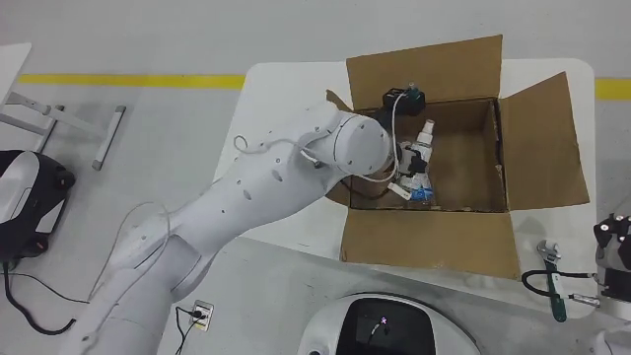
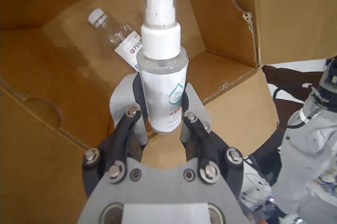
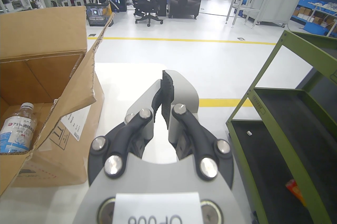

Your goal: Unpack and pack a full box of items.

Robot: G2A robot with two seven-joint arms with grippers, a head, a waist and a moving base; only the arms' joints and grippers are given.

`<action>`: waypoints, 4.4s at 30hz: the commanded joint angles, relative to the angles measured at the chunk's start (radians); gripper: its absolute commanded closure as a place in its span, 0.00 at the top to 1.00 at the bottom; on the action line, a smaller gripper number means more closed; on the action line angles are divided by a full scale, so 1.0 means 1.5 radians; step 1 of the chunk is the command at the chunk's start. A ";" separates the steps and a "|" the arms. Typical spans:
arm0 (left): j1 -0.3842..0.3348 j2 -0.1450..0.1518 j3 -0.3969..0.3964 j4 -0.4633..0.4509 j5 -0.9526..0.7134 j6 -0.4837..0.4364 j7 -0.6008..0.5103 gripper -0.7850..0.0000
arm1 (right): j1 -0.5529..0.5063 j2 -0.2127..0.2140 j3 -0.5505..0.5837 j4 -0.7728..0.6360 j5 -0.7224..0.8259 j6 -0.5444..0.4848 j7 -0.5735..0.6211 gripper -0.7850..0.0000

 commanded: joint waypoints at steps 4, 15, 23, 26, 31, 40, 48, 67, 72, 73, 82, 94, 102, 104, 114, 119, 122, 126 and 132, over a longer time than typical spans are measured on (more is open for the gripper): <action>-0.008 -0.009 0.001 0.060 -0.025 0.020 0.012 0.00 | 0.000 0.000 0.000 0.000 0.000 0.000 0.000 0.00; 0.011 -0.022 -0.014 0.122 -0.066 0.098 0.073 0.00 | 0.000 0.000 0.000 0.000 0.000 0.000 0.000 0.00; 0.009 -0.024 -0.003 0.142 -0.056 0.112 0.052 0.14 | 0.000 0.000 0.000 0.000 0.000 0.000 0.000 0.00; 0.005 -0.025 0.006 0.147 -0.045 0.108 0.047 1.00 | 0.000 0.000 0.000 0.000 0.000 0.000 0.000 0.00; -0.001 -0.027 0.005 0.155 -0.052 0.100 0.042 1.00 | 0.000 0.000 0.000 0.000 0.000 0.000 0.000 0.00; 0.001 -0.024 -0.001 0.132 -0.039 0.067 0.031 1.00 | 0.000 0.000 0.000 0.000 0.000 0.000 0.000 0.00; 0.005 -0.006 -0.019 0.012 0.030 -0.039 0.002 1.00 | -0.009 0.006 0.021 -0.020 -0.025 -0.042 0.043 0.00; 0.102 0.053 -0.105 -0.266 0.309 -0.233 -0.064 1.00 | -0.059 0.038 0.138 -0.105 -0.018 -0.361 0.374 0.00; 0.142 0.062 -0.161 -0.304 0.318 -0.244 -0.031 1.00 | -0.059 0.038 0.138 -0.105 -0.018 -0.361 0.374 0.00; 0.151 0.064 -0.172 -0.313 0.322 -0.244 -0.027 1.00 | -0.059 0.038 0.138 -0.105 -0.018 -0.361 0.374 0.00; 0.226 0.083 -0.298 -0.362 0.367 -0.243 -0.002 1.00 | -0.053 0.045 0.095 -0.143 -0.168 -0.338 0.423 0.00; 0.266 0.089 -0.361 -0.377 0.371 -0.259 0.003 1.00 | 0.023 0.049 0.026 -0.132 -0.061 -0.460 0.794 0.00; 0.269 0.089 -0.362 -0.379 0.371 -0.261 0.004 1.00 | 0.023 0.059 0.010 -0.114 -0.013 -0.443 0.811 0.00; 0.269 0.089 -0.362 -0.379 0.371 -0.261 0.004 1.00 | 0.023 0.059 0.010 -0.114 -0.013 -0.443 0.811 0.00; 0.269 0.089 -0.362 -0.379 0.371 -0.261 0.004 1.00 | -0.005 0.062 -0.003 -0.161 -0.023 -0.411 0.843 0.00; 0.269 0.089 -0.362 -0.379 0.371 -0.261 0.004 1.00 | -0.006 0.067 -0.055 -0.164 -0.002 -0.300 0.954 0.00; 0.269 0.089 -0.362 -0.379 0.371 -0.261 0.004 1.00 | 0.012 0.077 -0.070 -0.152 0.019 -0.256 0.998 0.00; 0.269 0.089 -0.362 -0.379 0.371 -0.261 0.004 1.00 | 0.046 0.093 -0.068 -0.134 0.090 -0.218 1.036 0.00; 0.269 0.089 -0.362 -0.379 0.371 -0.261 0.004 1.00 | 0.082 0.129 -0.073 -0.119 0.116 -0.193 1.061 0.00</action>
